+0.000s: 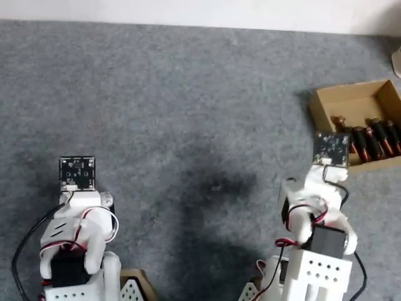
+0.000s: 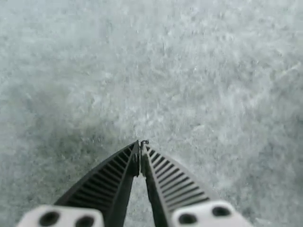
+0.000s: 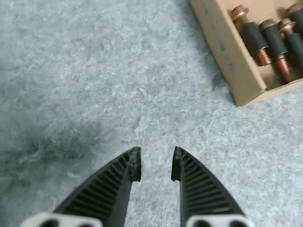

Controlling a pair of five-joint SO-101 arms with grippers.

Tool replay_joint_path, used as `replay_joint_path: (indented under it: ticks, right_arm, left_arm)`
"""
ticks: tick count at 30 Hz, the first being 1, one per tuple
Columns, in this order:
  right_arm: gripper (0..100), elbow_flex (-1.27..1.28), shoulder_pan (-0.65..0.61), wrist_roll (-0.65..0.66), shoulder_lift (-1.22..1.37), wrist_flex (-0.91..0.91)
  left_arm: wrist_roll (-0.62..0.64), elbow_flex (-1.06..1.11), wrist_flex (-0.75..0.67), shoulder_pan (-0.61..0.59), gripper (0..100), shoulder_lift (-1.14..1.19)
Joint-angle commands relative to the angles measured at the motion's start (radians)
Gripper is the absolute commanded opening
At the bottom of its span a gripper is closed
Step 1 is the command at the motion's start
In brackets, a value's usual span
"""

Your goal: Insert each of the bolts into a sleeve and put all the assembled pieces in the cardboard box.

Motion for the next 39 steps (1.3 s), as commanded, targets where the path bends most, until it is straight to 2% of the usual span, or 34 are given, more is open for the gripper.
replay_joint_path:
  ticks: [1, 7, 17, 27, 32, 39]
  right_arm:
    - [10.4, 0.071, -0.016, 0.0, -0.084, -0.067]
    - [10.4, 0.203, -0.019, 0.002, -0.236, -0.084]
    - [10.4, 0.44, -0.12, 0.002, -0.532, -0.082]
    - [10.4, 0.522, -0.122, -0.005, -0.512, -0.081]
    - [10.4, 0.654, -0.122, -0.002, -0.512, -0.085]
    - [10.4, 0.704, -0.122, -0.002, -0.51, 0.054]
  left_arm:
    - [-0.009, 0.013, -0.005, -0.015, 2, -0.019]
    - [-0.005, 0.018, -0.002, -0.008, 2, -0.019]
    - [-0.008, 0.143, -0.003, -0.012, 2, -0.019]
    - [-0.008, 0.26, 0.003, -0.016, 3, -0.019]
    - [-0.008, 0.305, 0.003, -0.016, 3, -0.016]
    - [-0.008, 0.305, 0.005, -0.015, 3, -0.016]
